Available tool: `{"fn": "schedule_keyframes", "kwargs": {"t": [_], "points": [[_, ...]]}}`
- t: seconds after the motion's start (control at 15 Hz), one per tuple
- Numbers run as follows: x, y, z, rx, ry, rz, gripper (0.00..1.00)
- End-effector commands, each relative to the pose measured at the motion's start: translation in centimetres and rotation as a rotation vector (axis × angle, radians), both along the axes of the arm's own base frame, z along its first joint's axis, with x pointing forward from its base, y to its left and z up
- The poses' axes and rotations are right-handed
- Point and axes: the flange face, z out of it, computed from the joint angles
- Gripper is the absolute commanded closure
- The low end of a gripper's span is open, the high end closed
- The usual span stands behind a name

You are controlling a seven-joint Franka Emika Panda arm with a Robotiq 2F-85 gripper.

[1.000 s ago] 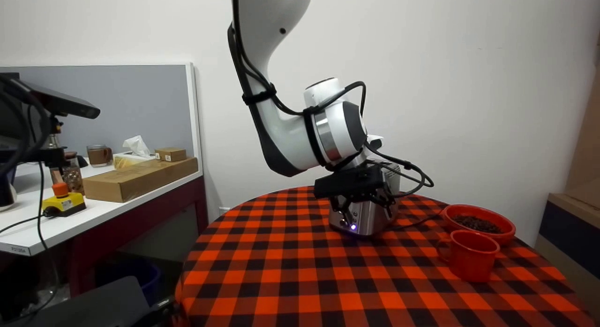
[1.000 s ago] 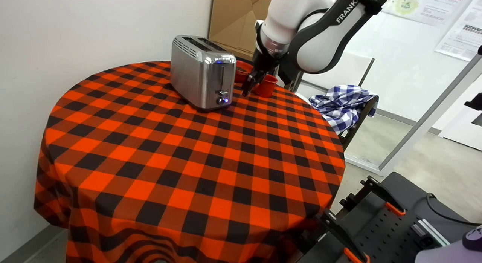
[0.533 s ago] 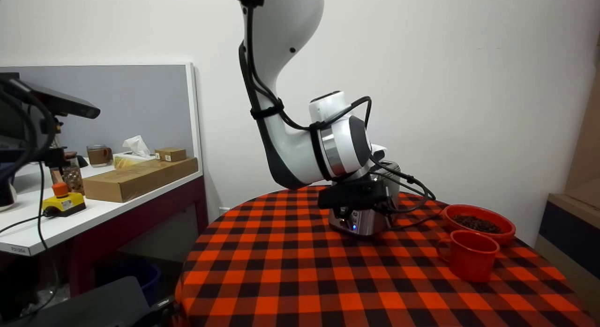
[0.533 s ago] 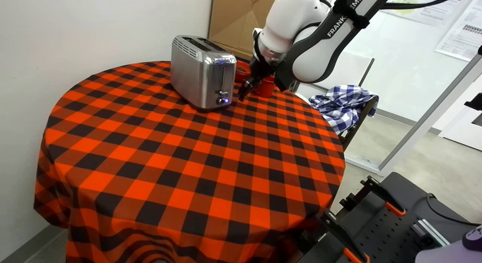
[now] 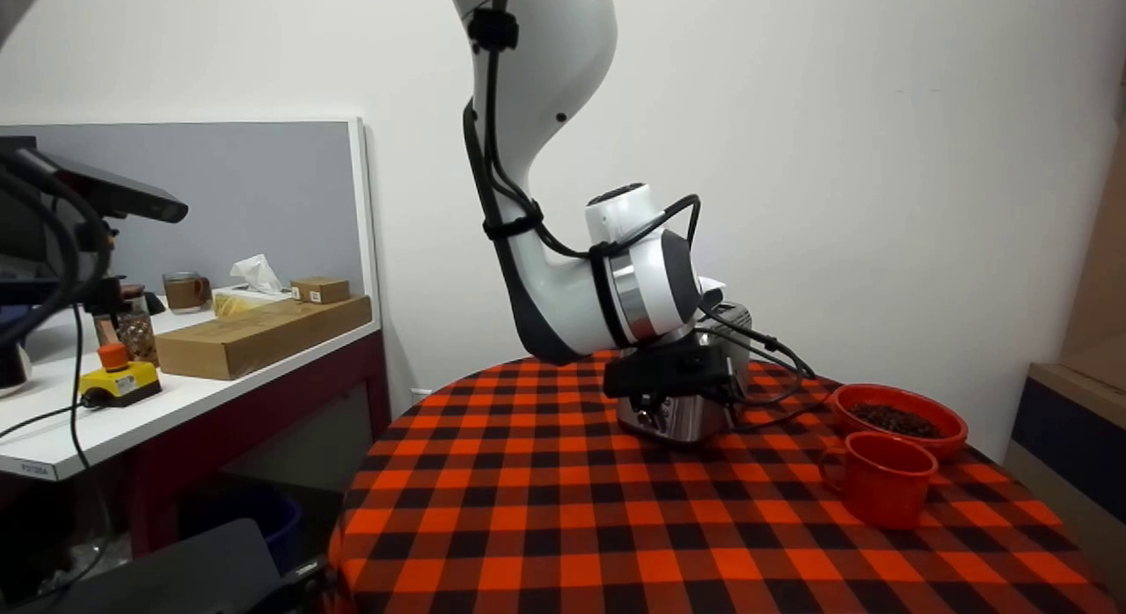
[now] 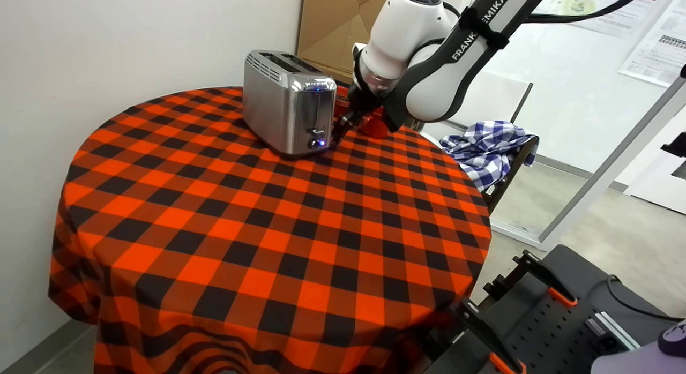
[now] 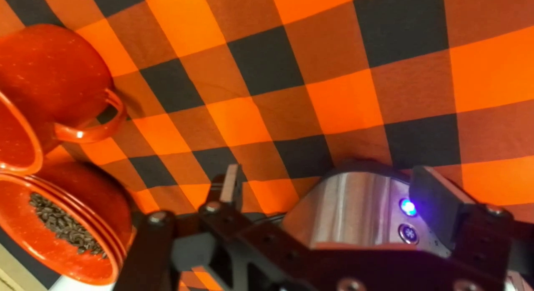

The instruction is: Press the button on the toaster

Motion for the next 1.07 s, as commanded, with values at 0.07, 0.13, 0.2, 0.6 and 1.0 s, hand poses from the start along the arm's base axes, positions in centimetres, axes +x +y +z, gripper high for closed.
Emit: {"fn": "schedule_keyframes", "kwargs": {"t": [0.07,0.13,0.2,0.6,1.0], "points": [[1.1,0.7,-1.0,0.027,-0.020,0.025,0.00],[1.1,0.9,-1.1,0.029,-0.019,0.028,0.00],[1.2,1.0,-1.3,0.031,-0.017,0.031,0.00],[1.8,1.2,-1.7,0.044,-0.032,0.017,0.00],[2.4,1.2,-2.2,0.060,-0.045,-0.007,0.00]]}}
